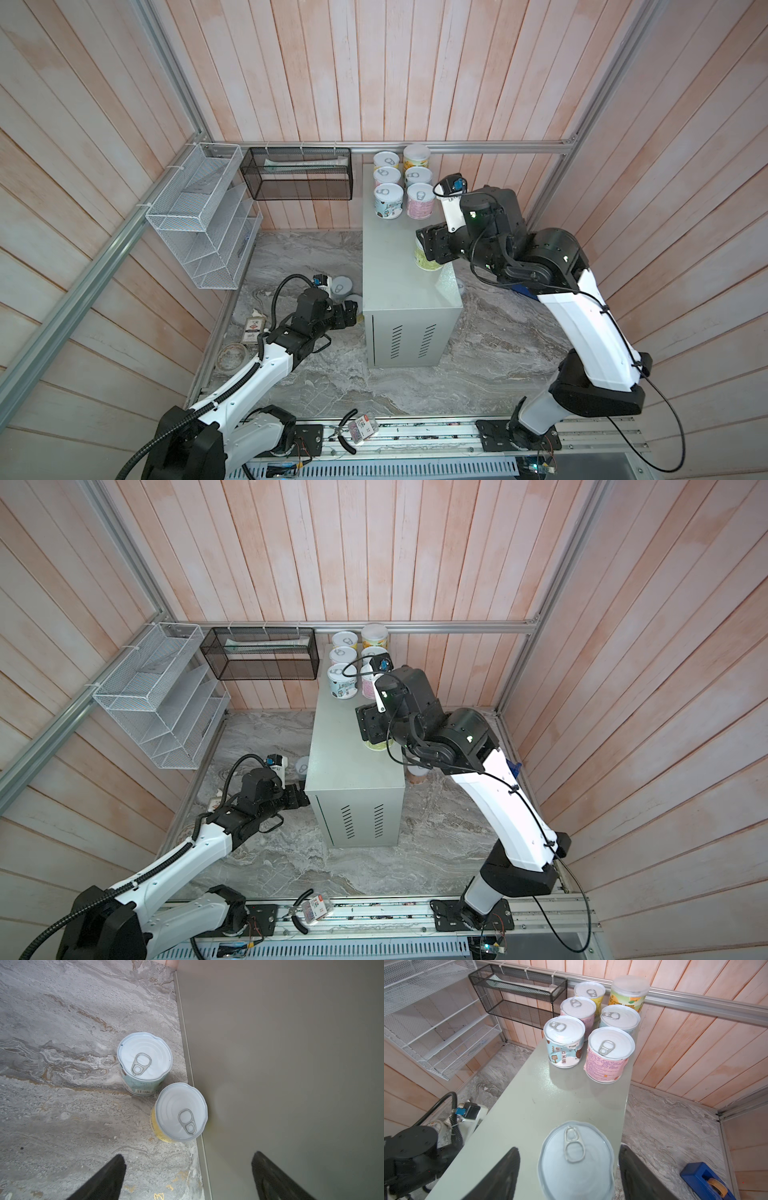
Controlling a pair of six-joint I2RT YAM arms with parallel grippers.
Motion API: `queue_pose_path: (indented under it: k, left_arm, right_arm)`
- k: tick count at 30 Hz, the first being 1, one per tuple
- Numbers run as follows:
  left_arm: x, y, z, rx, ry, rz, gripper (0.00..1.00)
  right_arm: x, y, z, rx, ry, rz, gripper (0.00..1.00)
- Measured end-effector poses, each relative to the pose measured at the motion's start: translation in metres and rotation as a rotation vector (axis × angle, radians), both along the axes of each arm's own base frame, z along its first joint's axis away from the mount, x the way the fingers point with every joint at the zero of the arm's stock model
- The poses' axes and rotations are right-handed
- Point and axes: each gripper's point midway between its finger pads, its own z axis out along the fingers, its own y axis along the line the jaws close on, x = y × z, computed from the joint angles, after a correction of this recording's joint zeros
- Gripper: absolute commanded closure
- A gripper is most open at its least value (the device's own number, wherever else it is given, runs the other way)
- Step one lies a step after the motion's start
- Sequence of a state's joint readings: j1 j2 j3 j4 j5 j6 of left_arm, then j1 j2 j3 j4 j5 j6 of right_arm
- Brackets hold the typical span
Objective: Place and organize the canned foods onto the counter
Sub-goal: 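Lower the green can onto the cabinet top beside the pink can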
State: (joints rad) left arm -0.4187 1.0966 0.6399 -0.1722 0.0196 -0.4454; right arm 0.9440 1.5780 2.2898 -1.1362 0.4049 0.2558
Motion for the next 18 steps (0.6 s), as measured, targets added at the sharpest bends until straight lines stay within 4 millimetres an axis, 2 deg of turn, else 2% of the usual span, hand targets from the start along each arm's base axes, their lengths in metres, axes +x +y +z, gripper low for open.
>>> queue_pose_path:
  k: [4,8,13,18]
  left_arm:
    - [0.000,0.000,0.004,0.003,-0.009,-0.004,0.03]
    - [0.001,0.000,0.013,0.002,-0.028,-0.009,0.03]
    - [0.002,-0.001,0.014,0.003,-0.033,-0.010,0.03]
    - [0.002,-0.001,0.015,0.002,-0.033,-0.010,0.03]
  right_arm:
    - [-0.024,-0.009,-0.005,0.020,0.013,0.008,0.28]
    - [-0.033,-0.018,-0.022,0.021,0.048,-0.012,0.30]
    - [-0.035,-0.018,-0.053,-0.005,0.097,-0.031,0.32]
    - [-0.026,-0.016,-0.072,-0.027,0.111,-0.051,0.32]
